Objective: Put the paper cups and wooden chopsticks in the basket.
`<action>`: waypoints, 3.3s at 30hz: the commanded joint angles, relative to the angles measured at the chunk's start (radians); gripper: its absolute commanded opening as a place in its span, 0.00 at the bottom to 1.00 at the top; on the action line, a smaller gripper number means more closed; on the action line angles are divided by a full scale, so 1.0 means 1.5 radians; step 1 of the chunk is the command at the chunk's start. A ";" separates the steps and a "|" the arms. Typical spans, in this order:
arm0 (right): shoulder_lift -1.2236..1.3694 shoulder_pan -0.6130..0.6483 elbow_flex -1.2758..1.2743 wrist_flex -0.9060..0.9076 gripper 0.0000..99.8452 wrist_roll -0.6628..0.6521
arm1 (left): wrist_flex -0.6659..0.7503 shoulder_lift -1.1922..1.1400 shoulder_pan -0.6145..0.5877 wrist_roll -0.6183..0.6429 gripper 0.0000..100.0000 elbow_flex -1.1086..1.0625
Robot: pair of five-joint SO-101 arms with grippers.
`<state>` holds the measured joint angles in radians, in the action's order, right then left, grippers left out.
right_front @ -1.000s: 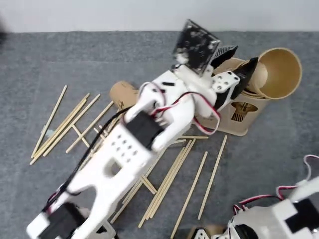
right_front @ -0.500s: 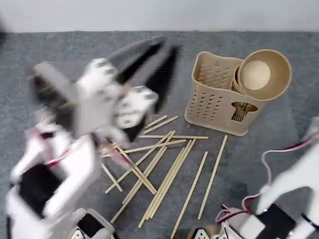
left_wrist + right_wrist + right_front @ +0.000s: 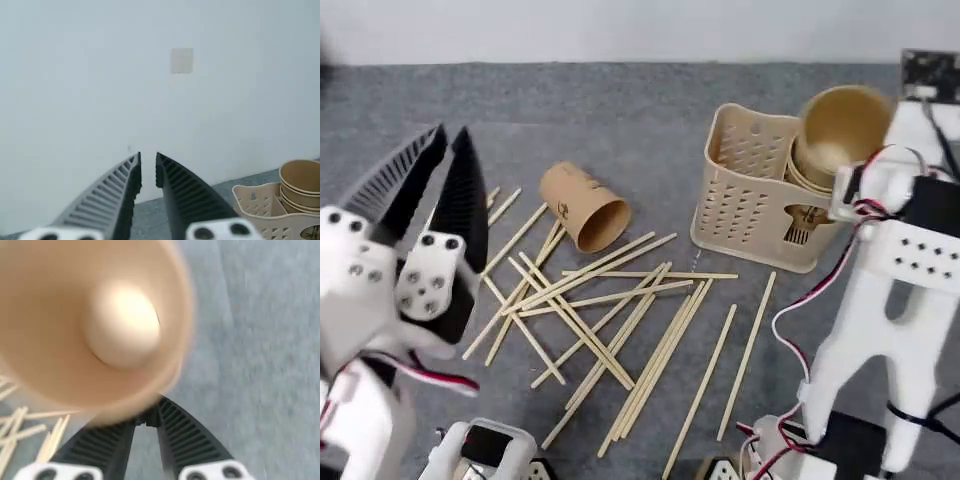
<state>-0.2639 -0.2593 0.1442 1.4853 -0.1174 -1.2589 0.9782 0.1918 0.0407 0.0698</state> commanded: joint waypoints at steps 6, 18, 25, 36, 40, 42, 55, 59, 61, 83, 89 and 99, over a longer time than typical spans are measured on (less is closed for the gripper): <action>-0.036 0.012 0.116 0.070 0.01 0.013 | -0.089 0.009 -0.055 -0.006 0.05 0.019; -0.159 -0.028 0.222 0.206 0.01 0.011 | -0.264 0.009 -0.150 -0.008 0.05 0.019; -0.253 -0.033 0.144 0.209 0.01 0.010 | -0.308 0.050 -0.202 -0.006 0.04 0.020; -0.405 -0.020 -0.072 0.205 0.01 0.011 | -0.305 0.191 -0.208 -0.009 0.02 -0.127; -0.399 0.029 -0.093 0.205 0.01 0.011 | -0.289 0.220 -0.208 -0.008 0.02 -0.198; -0.400 0.087 -0.098 0.202 0.01 0.011 | -0.262 0.241 -0.208 -0.006 0.02 -0.222; -0.407 0.230 -0.180 0.201 0.01 0.016 | -0.161 0.346 -0.208 -0.009 0.02 -0.335; -0.407 0.228 -0.208 0.202 0.01 0.012 | -0.159 0.345 -0.208 -0.009 0.02 -0.334; -0.407 0.228 -0.224 0.202 0.01 0.012 | -0.157 0.345 -0.208 -0.009 0.02 -0.333; -0.398 0.439 -0.453 -0.122 0.15 -0.121 | -0.158 0.344 -0.209 -0.077 0.02 -0.358; -0.395 0.443 -0.531 -0.243 0.21 -0.182 | -0.117 0.344 -0.294 -0.134 0.02 -0.446; -0.187 0.457 -0.501 -0.348 0.21 -0.194 | 0.078 0.348 -0.418 -0.131 0.02 -0.702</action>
<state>-0.6306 0.4143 -0.6659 1.0219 -0.3982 -1.2068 1.4983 -0.4235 -0.1542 -0.9122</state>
